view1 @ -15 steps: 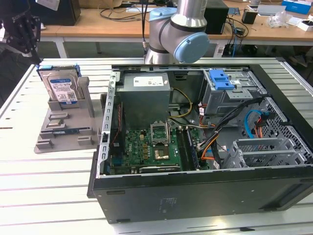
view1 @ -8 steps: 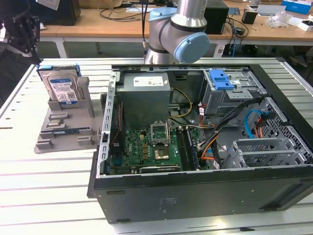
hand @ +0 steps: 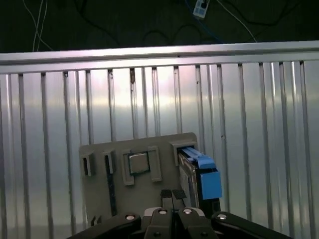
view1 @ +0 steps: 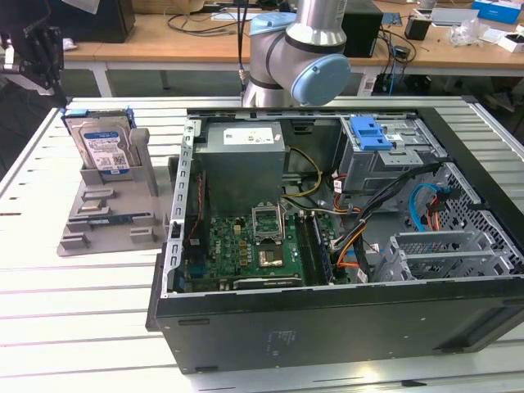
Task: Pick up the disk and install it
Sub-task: 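Pick up the disk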
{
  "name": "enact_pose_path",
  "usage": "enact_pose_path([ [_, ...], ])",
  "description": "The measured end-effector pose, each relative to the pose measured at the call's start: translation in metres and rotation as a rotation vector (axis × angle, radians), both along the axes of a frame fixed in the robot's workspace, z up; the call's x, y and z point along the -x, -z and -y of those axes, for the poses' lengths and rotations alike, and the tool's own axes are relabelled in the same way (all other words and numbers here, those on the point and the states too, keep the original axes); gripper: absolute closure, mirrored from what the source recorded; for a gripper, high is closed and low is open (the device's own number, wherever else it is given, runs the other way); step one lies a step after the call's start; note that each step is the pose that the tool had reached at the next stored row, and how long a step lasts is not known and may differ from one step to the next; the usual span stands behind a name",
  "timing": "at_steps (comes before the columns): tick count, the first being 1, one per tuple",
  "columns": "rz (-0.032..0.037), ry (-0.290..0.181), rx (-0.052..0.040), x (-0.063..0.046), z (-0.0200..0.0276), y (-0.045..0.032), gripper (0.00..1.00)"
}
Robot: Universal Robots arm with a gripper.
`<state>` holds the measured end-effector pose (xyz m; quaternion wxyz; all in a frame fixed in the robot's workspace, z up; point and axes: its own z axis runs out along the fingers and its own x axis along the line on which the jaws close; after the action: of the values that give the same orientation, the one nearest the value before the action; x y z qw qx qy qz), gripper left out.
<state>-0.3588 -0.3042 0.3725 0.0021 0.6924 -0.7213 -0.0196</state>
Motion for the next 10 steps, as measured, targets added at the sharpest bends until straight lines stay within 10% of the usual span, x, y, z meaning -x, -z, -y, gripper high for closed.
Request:
enact_pose_path([
  [10, 0.0001, -0.087, 0.0000, 0.0000, 0.0000, 0.0000, 0.90],
])
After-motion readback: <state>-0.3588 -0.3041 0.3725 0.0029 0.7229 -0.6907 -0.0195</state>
